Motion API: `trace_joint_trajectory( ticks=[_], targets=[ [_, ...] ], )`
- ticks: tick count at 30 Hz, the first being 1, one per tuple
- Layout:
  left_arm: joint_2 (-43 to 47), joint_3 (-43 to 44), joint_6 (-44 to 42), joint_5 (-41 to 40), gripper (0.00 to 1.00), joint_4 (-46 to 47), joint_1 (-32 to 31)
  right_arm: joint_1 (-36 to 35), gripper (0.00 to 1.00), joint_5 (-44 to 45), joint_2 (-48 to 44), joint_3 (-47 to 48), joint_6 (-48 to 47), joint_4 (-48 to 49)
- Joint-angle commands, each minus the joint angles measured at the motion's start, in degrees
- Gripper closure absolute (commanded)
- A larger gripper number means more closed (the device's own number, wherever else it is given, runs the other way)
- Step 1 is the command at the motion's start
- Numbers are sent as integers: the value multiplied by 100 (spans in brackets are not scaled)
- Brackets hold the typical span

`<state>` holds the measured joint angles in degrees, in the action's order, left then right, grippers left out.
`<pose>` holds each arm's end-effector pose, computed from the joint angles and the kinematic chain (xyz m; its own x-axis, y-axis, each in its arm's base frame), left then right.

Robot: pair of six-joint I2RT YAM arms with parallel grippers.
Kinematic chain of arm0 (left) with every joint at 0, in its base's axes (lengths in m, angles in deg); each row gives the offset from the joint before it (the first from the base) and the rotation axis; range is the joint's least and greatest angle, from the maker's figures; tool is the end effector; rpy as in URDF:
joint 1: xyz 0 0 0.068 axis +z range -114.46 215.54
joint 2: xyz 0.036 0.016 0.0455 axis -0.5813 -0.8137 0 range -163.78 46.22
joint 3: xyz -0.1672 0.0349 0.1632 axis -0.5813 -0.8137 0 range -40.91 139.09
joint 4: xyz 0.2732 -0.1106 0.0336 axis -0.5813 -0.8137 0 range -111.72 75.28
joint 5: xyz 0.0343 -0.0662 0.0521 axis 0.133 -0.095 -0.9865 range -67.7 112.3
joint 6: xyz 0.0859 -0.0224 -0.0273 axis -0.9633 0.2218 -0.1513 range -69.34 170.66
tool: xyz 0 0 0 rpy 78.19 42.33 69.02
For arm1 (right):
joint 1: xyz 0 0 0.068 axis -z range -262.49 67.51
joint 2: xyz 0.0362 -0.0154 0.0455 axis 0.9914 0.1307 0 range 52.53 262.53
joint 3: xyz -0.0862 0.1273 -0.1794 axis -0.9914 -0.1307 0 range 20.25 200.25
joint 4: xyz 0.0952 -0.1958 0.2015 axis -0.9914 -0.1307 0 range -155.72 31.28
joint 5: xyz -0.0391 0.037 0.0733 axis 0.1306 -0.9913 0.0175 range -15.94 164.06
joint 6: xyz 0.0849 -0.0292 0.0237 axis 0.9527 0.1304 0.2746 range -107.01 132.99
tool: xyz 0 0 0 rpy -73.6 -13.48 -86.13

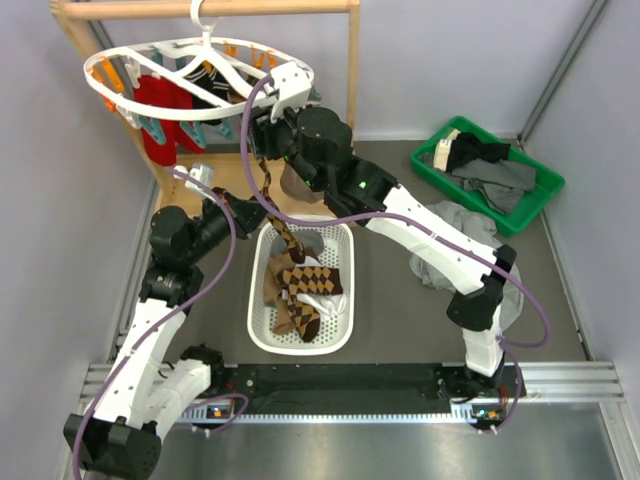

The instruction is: Remove the socks clipped to the hanger

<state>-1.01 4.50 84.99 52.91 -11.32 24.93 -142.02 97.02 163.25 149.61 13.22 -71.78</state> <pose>0.2836 -0.0964 0.3345 -0.3492 -0.4285 -0.8334 0.5593 0.6183 -0.5522 0.2810 0.4130 0.4868 0.0470 0.0871 -0.9951 -0.5970 0.8012 0.0419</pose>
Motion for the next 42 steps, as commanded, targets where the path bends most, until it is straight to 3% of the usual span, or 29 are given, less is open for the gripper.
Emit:
trace_joint_trajectory(
  ticks=[1,10,15,22,27,32,42],
  targets=[
    [-6,56,-40,6,100,328,-20,-59,51,-134,-340,63,82,84],
    [-24,65,-31,-29,100,319,-20,-59,55,-151,-489,186,170,-30],
    [-24,3,-14,-64,100,319,-29,-147,48,-108,-595,89,188,40],
    [-15,47,13,-64,100,328,-29,-182,47,-46,-586,98,101,111],
    [11,135,21,-47,100,275,-29,-278,41,208,-455,142,-242,102],
    [20,144,13,-29,100,267,-29,-410,40,683,-217,414,-655,32],
    [20,196,48,6,100,310,-37,-419,40,754,-50,415,-744,111]
  ],
)
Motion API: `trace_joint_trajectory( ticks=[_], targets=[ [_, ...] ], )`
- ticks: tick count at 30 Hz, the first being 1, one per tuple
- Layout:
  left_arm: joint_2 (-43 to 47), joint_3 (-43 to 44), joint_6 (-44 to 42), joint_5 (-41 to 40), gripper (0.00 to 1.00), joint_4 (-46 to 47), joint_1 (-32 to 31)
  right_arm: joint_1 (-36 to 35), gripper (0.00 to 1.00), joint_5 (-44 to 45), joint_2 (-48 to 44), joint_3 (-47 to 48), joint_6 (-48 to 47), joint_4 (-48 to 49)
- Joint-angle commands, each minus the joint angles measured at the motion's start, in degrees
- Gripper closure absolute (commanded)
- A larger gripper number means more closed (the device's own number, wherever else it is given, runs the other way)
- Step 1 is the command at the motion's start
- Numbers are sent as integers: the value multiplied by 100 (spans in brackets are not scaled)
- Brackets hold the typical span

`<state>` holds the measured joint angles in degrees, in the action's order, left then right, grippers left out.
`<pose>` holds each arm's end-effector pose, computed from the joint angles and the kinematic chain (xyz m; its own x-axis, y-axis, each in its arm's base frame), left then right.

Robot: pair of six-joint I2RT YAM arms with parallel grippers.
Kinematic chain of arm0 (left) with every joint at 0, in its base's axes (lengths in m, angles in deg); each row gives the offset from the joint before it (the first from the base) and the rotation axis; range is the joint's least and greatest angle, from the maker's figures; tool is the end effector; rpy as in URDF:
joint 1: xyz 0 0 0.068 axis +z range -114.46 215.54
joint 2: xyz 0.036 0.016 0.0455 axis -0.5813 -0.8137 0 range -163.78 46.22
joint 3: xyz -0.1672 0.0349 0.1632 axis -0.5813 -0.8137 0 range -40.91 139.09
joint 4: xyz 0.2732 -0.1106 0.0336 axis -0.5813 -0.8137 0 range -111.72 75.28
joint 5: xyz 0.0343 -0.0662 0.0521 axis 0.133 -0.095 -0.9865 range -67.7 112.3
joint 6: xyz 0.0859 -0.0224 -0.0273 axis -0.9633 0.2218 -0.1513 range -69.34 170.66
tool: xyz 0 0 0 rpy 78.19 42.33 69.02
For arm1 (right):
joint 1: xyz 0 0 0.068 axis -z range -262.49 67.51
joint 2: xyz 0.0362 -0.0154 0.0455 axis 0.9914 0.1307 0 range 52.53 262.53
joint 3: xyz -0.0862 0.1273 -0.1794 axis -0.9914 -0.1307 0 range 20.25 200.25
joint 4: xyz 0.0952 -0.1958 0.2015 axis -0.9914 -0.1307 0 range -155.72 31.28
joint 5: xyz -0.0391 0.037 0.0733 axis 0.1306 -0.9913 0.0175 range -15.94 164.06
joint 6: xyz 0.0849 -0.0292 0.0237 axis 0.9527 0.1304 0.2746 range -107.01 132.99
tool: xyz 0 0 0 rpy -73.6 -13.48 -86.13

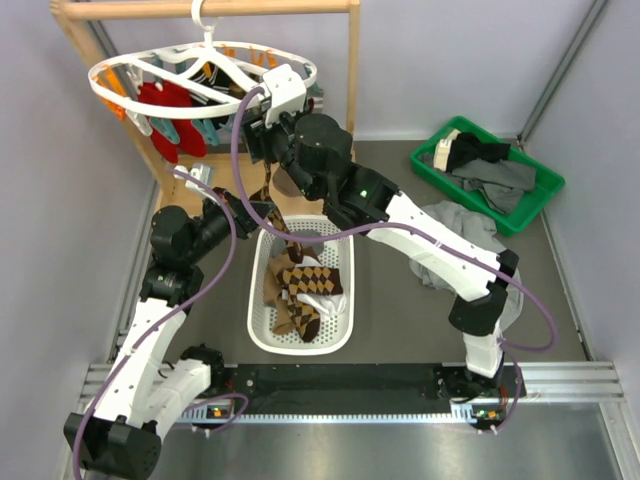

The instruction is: Remove the socks clipped to the hanger

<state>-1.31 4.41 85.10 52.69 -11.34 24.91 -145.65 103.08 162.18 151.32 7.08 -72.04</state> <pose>0.2850 -0.0965 0.3323 -0.3546 -0.4299 -0.8303 0.5525 0.6201 -0.5570 0.2541 0.4121 0.5061 0.1214 0.0404 -0.9918 -0.5539 0.8319 -0.0339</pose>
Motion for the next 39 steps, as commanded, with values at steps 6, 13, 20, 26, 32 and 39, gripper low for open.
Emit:
trace_joint_trajectory(
  ticks=[6,13,20,26,32,39],
  targets=[
    [51,188,72,46,100,330,-35,-57,42,201,232,349,-182,216],
    [103,179,98,72,100,348,-44,-57,44,394,409,490,-270,338],
    [139,127,116,81,100,348,-53,-57,76,500,452,508,-367,594],
    [226,-14,116,11,100,304,-53,-57,100,395,435,508,-218,550],
    [323,-129,116,11,100,243,-53,-57,100,359,400,490,-138,506],
    [648,-515,168,37,100,-197,-53,-57,100,333,303,464,-59,444]
  ],
)
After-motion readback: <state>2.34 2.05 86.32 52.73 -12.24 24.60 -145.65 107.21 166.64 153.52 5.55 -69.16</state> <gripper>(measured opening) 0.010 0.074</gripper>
